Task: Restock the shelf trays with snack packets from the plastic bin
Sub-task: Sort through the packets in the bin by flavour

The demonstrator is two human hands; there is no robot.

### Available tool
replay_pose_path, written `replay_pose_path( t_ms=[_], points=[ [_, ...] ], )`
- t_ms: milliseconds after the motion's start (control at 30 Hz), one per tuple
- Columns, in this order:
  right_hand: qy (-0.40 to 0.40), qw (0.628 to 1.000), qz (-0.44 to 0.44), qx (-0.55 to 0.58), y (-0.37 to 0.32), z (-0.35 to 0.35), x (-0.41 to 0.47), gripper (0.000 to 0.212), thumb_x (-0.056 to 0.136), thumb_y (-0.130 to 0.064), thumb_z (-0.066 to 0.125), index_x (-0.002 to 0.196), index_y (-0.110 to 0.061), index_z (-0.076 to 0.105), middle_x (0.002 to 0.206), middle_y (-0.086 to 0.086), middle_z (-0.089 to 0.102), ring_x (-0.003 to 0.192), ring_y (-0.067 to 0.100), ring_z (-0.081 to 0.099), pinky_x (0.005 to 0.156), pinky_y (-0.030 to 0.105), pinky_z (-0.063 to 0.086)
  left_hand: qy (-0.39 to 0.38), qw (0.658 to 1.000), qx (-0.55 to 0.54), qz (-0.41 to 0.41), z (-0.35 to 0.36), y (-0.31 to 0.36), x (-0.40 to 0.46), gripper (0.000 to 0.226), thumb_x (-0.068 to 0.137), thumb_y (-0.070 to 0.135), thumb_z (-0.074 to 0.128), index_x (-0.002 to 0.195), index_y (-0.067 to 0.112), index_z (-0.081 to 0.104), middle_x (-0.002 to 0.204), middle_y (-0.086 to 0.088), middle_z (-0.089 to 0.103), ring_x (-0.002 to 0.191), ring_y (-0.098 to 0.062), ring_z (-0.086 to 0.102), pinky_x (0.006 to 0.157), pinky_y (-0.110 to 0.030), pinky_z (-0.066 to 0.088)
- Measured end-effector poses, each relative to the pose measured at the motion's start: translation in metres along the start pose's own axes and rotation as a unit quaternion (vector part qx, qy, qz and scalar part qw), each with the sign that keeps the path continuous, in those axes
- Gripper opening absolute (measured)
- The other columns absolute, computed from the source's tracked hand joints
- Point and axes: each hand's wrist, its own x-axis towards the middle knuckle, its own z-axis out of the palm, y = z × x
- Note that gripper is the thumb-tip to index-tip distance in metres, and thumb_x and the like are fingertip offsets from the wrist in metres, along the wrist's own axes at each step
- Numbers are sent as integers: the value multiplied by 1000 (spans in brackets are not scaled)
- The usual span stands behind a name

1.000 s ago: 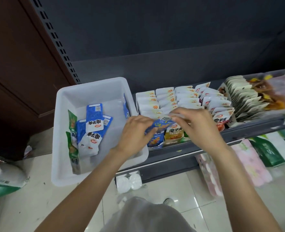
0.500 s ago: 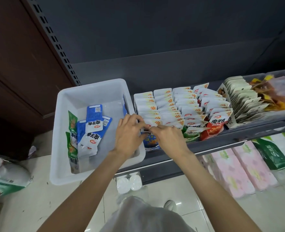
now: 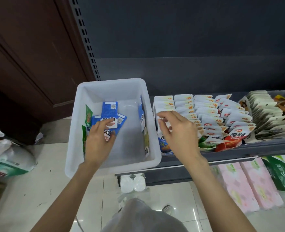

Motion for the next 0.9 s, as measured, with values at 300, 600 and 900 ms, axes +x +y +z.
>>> replay_pose_path(
  t_ms=[300,600,900],
  points=[
    [-381,918,-73,-85,-45,160,46,57,88,0,51,142,-16,38,147,4,37,134,23,37,101,33,37,-254,936,218,-106,23,-41,24,78,92,43,49,149,8,8,150,-13,23,138,-31,23,111,-38,23],
    [-397,897,-94,-167,-45,203,47,28,92,-8,47,119,-15,53,120,7,61,109,27,59,81,33,44,-210,958,146,-128,18,-46,27,85,88,40,57,149,6,7,156,-11,11,137,-27,32,104,-34,33],
    [-133,914,230,308,-36,62,45,24,98,-9,43,77,-15,53,65,-1,54,66,12,48,61,34,40,-176,943,-280,-48,-33,-6,41,47,81,23,73,123,29,53,126,12,56,119,-3,49,94,-10,38]
  ],
)
